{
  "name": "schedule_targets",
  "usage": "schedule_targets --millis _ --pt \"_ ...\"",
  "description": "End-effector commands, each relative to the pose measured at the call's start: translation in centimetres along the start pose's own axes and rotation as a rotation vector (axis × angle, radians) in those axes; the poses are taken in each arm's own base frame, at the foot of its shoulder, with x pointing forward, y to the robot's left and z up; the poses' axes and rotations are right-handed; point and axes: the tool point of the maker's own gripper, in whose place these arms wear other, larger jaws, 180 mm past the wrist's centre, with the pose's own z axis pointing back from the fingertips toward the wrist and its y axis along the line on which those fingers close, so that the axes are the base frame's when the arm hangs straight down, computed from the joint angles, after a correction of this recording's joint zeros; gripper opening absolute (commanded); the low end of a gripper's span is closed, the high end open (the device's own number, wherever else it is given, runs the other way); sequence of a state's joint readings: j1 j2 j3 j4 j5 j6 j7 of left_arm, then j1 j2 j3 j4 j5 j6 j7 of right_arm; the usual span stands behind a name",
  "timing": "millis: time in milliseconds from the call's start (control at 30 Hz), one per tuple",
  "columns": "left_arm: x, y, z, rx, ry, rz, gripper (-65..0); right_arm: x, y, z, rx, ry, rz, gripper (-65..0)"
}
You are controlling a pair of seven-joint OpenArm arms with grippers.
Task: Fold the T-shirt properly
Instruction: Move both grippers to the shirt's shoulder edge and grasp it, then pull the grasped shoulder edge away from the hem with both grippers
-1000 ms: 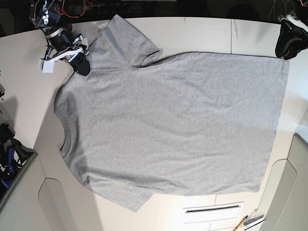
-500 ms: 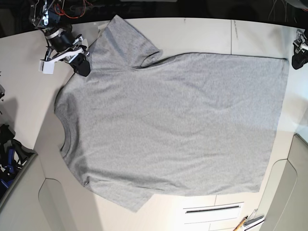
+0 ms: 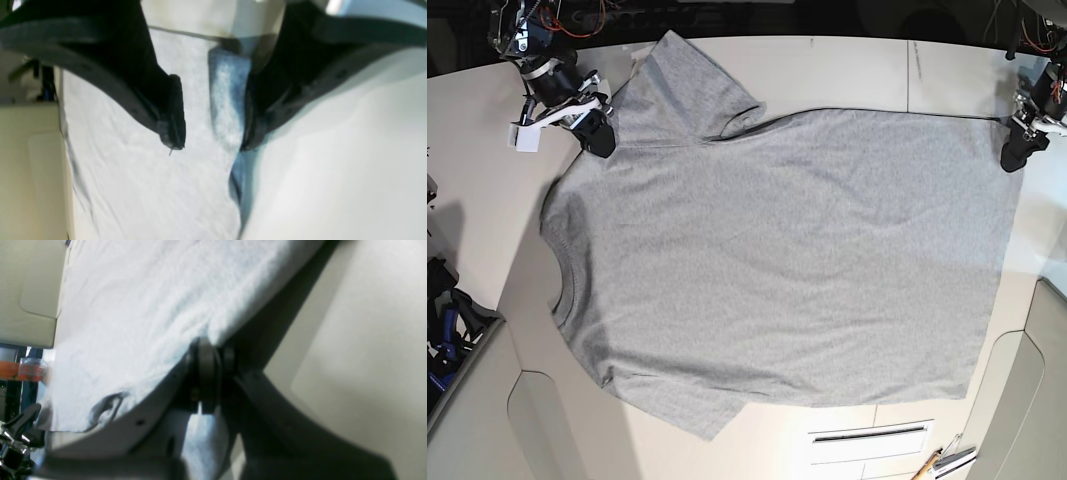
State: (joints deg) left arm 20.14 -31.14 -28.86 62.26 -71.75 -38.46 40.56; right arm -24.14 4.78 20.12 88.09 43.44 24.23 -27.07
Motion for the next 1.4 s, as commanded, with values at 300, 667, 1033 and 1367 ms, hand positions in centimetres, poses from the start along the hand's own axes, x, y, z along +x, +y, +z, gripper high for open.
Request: schedule_targets --millis 300,667,1033,1367 --pt "-1.6 1.5 1.4 0.044 0.104 -0.037 -54.5 -0.3 -1.5 1.1 -0.042 0.054 -0.005 -65.0" --pt "-0.4 1.8 5.4 0.043 0.05 -0.013 -65.0 2.5 -2.8 7.0 -0.066 -0.04 0.019 -65.0" --pt "0.4 -2.0 12.0 0.03 0.043 -0.181 -65.0 1.6 0.5 12.2 -0.076 0.026 0.16 -65.0" --pt "3.3 -5.9 9.1 -0.045 -0.019 -0.308 -65.0 5.3 3.2 9.3 -0.036 -0.042 0.328 -65.0"
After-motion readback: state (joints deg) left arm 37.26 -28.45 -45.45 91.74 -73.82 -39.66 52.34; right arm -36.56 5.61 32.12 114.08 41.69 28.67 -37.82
